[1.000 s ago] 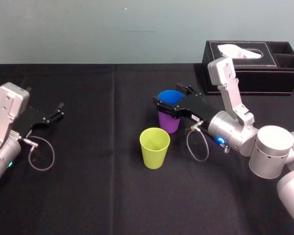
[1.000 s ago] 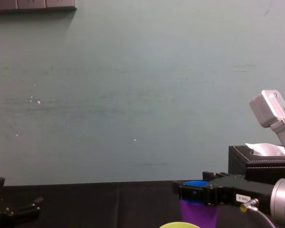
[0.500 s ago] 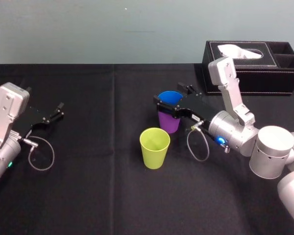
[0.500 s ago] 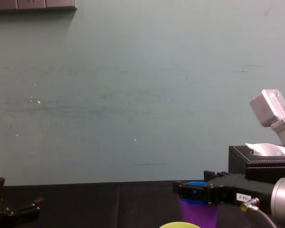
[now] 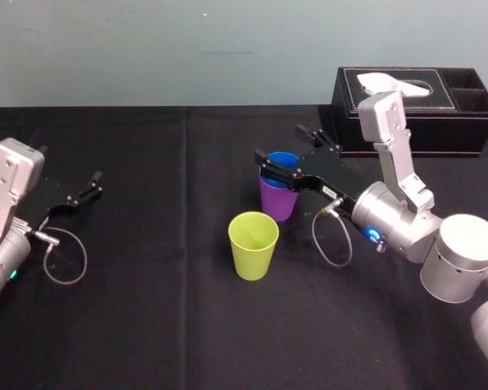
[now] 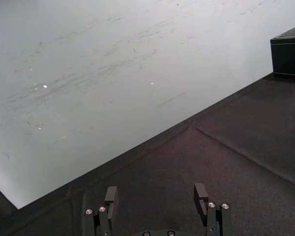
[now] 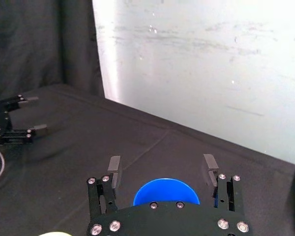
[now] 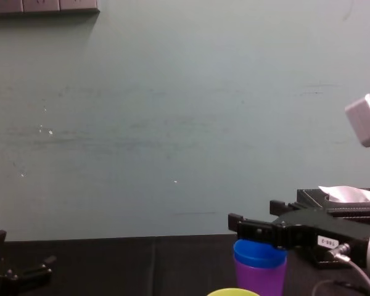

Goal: Stack the three plastic cups sequentially using one hand.

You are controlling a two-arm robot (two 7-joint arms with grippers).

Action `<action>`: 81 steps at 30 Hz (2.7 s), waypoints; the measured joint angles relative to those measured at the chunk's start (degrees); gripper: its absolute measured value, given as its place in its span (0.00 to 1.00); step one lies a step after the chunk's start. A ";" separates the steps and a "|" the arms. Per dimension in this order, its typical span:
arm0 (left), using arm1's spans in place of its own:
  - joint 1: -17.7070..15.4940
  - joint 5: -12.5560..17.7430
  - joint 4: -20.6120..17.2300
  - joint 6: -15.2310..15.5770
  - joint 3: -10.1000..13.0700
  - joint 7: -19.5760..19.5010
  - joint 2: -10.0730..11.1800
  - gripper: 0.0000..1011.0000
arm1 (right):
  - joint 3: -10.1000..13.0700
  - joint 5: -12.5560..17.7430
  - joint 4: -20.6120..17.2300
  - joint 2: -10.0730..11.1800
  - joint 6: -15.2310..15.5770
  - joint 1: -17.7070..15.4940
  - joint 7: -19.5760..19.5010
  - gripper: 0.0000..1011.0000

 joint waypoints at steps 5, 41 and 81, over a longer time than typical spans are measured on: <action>0.00 0.00 0.00 0.00 0.00 0.00 0.00 1.00 | 0.61 0.08 -2.84 0.93 -0.24 -1.65 -0.11 0.99; 0.00 0.00 0.00 0.00 0.00 0.00 0.00 1.00 | 2.29 2.58 -10.12 11.25 0.81 -15.25 4.01 0.99; 0.00 0.00 0.00 0.00 0.00 0.00 0.00 1.00 | -5.77 -0.25 -3.21 6.23 -6.71 -9.37 8.83 0.99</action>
